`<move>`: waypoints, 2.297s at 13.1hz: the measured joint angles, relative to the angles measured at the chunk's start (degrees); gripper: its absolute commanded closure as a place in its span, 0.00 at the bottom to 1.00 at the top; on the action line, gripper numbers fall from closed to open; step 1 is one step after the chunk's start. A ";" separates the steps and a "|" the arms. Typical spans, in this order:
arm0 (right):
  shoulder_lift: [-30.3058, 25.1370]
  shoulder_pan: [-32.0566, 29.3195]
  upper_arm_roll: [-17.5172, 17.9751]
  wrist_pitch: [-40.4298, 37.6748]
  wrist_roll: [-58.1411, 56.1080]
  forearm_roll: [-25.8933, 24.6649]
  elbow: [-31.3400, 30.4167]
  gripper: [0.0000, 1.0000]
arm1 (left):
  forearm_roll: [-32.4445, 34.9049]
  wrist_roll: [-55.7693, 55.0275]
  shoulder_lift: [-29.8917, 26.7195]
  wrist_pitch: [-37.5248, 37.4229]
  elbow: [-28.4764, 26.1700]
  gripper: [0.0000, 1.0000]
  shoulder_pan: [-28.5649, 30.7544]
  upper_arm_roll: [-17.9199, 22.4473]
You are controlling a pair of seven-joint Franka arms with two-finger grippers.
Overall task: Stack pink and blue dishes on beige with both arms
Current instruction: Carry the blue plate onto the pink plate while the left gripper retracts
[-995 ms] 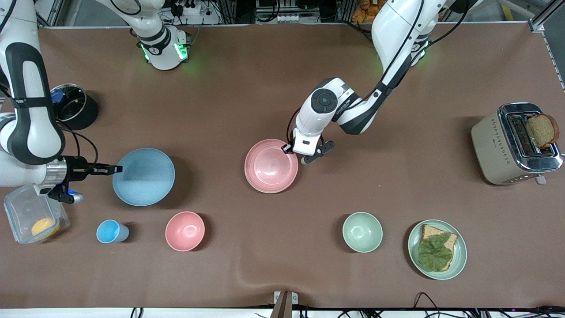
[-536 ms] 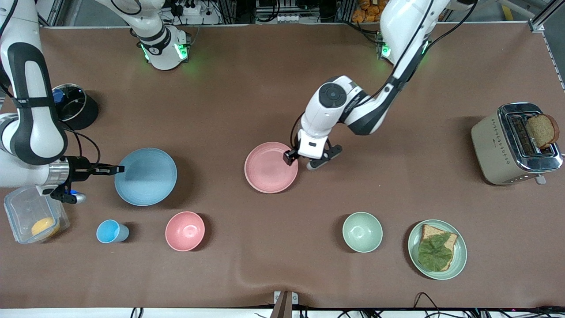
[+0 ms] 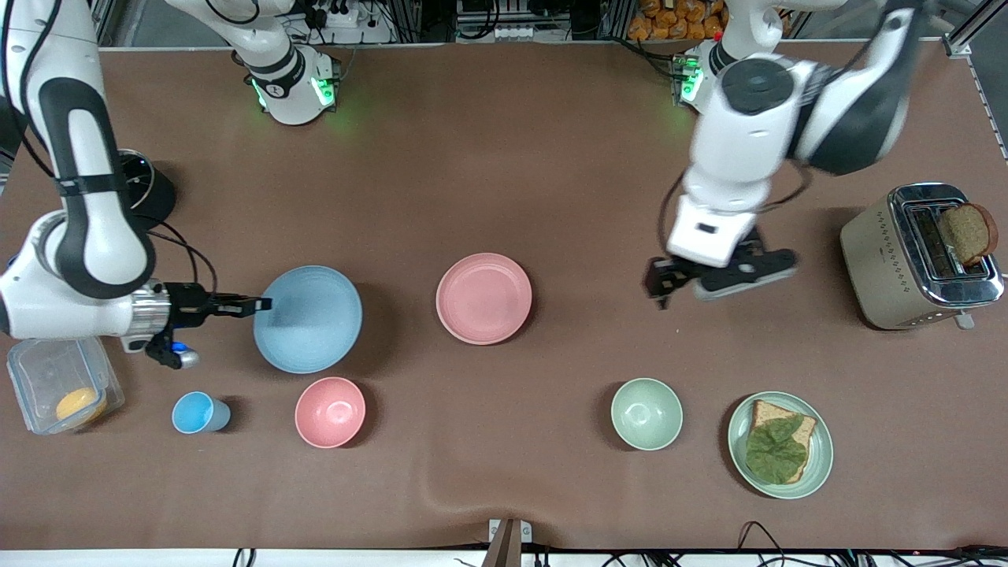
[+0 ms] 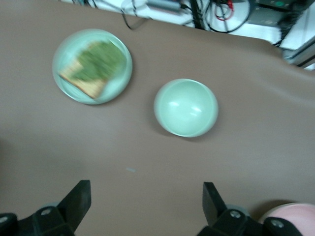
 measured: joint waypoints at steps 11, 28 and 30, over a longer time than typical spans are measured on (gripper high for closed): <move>-0.12 18.62 0.55 4.49 7.80 0.65 -1.90 1.00 | -16.43 30.49 -3.12 -26.23 14.63 0.00 17.43 0.47; 7.05 28.68 0.61 19.69 7.78 0.76 -1.52 1.00 | -16.95 30.86 -2.51 -33.80 16.14 0.00 5.09 13.75; 7.49 29.80 0.62 20.51 7.78 0.77 -1.47 1.00 | -16.95 30.87 -2.51 -33.81 16.14 0.00 5.10 13.87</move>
